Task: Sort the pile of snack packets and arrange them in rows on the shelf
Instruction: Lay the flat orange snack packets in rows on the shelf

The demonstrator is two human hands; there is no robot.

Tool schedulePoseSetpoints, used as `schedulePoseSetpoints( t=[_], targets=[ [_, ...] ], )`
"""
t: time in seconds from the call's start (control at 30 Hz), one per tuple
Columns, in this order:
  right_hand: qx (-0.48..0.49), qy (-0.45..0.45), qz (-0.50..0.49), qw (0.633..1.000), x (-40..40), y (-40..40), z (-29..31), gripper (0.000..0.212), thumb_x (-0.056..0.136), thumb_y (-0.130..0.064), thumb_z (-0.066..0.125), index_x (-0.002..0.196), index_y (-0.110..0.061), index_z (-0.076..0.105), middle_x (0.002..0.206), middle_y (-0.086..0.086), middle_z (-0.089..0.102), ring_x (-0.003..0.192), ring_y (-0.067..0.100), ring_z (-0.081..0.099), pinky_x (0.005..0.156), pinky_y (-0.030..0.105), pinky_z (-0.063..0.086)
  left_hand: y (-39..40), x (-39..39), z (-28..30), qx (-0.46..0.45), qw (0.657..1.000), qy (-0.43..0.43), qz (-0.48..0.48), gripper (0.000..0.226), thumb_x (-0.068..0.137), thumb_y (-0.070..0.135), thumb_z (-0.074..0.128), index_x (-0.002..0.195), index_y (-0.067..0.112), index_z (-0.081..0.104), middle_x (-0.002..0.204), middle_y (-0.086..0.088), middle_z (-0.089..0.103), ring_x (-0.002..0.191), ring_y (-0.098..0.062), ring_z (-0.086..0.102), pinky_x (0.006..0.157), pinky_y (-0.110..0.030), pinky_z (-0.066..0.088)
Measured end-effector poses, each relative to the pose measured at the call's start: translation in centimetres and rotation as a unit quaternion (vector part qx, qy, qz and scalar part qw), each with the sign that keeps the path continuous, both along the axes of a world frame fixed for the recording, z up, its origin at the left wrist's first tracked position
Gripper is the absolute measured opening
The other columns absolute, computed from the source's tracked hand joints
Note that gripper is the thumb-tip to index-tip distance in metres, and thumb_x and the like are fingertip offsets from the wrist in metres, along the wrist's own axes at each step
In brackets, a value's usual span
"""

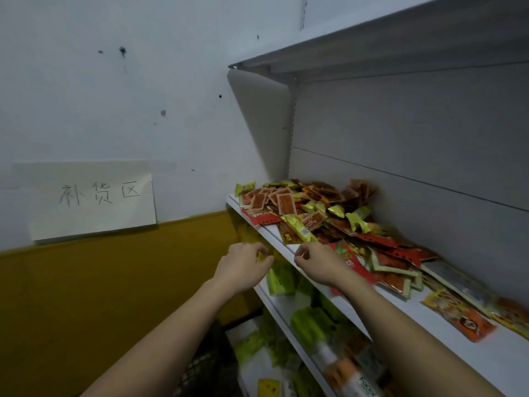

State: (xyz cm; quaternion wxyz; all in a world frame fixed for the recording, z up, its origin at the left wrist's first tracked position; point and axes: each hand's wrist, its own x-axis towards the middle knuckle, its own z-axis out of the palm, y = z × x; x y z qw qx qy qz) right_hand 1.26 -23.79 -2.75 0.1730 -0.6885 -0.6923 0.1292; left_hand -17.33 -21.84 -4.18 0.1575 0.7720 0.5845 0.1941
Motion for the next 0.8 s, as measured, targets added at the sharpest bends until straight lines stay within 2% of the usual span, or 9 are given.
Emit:
schedulePoseSetpoints(
  t=[0.07,0.17,0.37,0.47,0.53,0.67,0.8],
  targets=[
    [0.002,0.01,-0.015,1.0,-1.3,3.1,-0.6,0.025,0.098,-0.033,0.052,0.112,-0.019,0.066,0.107,0.003,0.068,0.092,0.021,0.065,0.082,0.041,0.056,3.7,-1.1,-0.7,-0.007,1.0,-0.008,-0.016,0.041,0.095,0.056,0.047,0.125,0.034,0.063,0.129,0.003,0.063,0.12,-0.022,0.056,0.094,-0.041,0.053],
    [-0.002,0.013,-0.028,1.0,-2.3,7.1,-1.3,0.022,0.098,-0.033,0.053,0.111,-0.019,0.066,0.105,0.002,0.068,0.092,0.023,0.065,0.081,0.043,0.056,8.8,-1.4,-1.1,-0.013,0.998,-0.029,-0.047,0.039,0.097,0.049,0.051,0.127,0.028,0.064,0.126,0.006,0.064,0.114,-0.016,0.059,0.086,-0.03,0.049],
    [0.055,-0.061,-0.092,0.992,0.4,14.6,-3.3,0.021,0.095,-0.027,0.056,0.112,-0.019,0.065,0.116,0.001,0.062,0.105,0.024,0.059,0.076,0.035,0.05,17.7,1.2,-2.6,-0.015,0.992,-0.062,-0.108,0.033,0.1,0.042,0.051,0.126,0.025,0.062,0.123,0.004,0.064,0.1,-0.014,0.061,0.079,-0.031,0.051],
    [0.095,-0.083,-0.111,0.986,1.8,18.4,-4.7,0.025,0.096,-0.027,0.058,0.118,-0.018,0.062,0.121,0.002,0.055,0.115,0.025,0.052,0.081,0.035,0.047,21.7,3.3,-3.4,-0.024,0.988,-0.095,-0.117,0.028,0.101,0.038,0.052,0.123,0.024,0.063,0.121,0.004,0.064,0.105,-0.014,0.06,0.083,-0.031,0.051],
    [0.123,-0.076,-0.118,0.982,2.4,20.6,-5.2,0.027,0.096,-0.027,0.057,0.12,-0.016,0.06,0.122,0.004,0.055,0.114,0.025,0.051,0.082,0.035,0.047,23.7,4.3,-3.8,-0.036,0.985,-0.124,-0.113,0.024,0.101,0.032,0.053,0.119,0.021,0.064,0.115,0.002,0.066,0.105,-0.017,0.062,0.081,-0.031,0.05],
    [0.177,-0.009,-0.146,0.973,3.7,24.6,-4.8,0.025,0.095,-0.024,0.058,0.117,-0.013,0.063,0.111,0.005,0.061,0.103,0.024,0.059,0.077,0.037,0.051,28.8,5.8,-3.6,-0.024,0.979,-0.176,-0.095,0.021,0.098,0.018,0.057,0.117,0.016,0.065,0.099,0.002,0.064,0.083,-0.013,0.061,0.063,-0.023,0.043],
    [0.17,0.032,-0.177,0.969,5.1,27.7,-4.5,0.013,0.094,-0.021,0.058,0.105,-0.016,0.065,0.097,0.0,0.062,0.089,0.02,0.061,0.07,0.034,0.05,34.0,7.7,-3.3,-0.048,0.974,-0.216,-0.055,0.025,0.097,0.014,0.059,0.121,0.011,0.06,0.087,-0.004,0.065,0.059,-0.011,0.051,0.046,-0.02,0.036]
  ],
)
